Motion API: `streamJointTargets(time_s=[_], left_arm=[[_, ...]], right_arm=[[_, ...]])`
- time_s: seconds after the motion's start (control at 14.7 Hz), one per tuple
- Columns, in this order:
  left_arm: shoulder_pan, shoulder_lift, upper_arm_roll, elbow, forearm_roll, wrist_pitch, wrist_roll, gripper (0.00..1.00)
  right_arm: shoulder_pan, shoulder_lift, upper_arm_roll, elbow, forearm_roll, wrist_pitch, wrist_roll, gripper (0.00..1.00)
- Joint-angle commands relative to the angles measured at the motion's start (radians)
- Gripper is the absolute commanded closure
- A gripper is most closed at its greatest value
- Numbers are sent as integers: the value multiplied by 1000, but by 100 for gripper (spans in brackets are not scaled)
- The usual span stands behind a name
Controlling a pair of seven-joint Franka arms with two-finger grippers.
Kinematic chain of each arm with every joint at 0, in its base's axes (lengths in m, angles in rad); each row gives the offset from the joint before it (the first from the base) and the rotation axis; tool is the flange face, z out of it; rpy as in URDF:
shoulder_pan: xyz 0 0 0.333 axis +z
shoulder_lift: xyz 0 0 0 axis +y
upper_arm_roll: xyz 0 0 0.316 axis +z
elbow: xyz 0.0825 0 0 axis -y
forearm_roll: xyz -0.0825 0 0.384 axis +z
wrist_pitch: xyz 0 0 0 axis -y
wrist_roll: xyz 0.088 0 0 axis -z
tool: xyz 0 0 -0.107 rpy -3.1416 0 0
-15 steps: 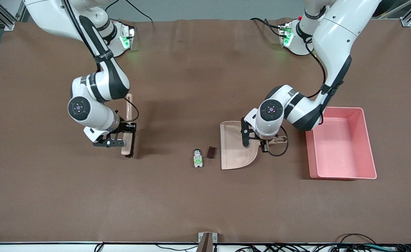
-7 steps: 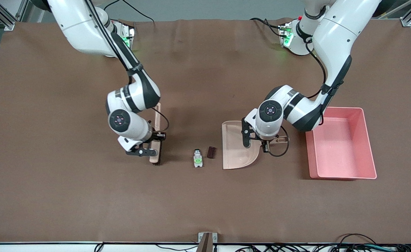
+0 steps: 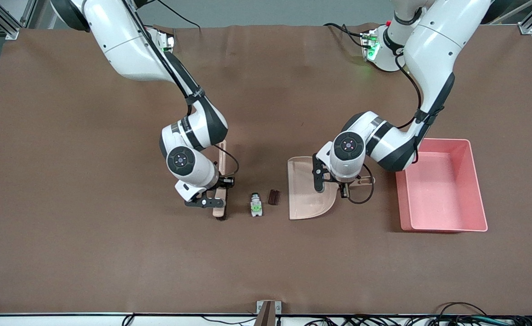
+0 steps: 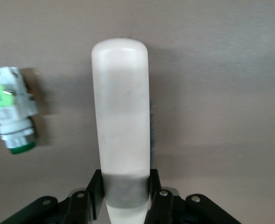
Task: Clean e-waste and dump in bin
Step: 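Carry the brush with the right gripper toward the switch and capacitor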
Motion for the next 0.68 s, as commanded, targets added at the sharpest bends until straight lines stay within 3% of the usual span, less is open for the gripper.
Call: streamJointTargets(time_s=[0.0, 0.41, 0.61], left_arm=[[-8, 23, -2, 33, 21, -19, 3, 85], [-34, 43, -2, 59, 23, -19, 3, 86], [-44, 56, -2, 76, 21, -19, 3, 86]], right_arm=[[31, 86, -7, 124, 1, -9, 55, 99], [76, 169, -6, 248, 4, -13, 153, 99], [90, 175, -4, 256, 5, -13, 158, 99]])
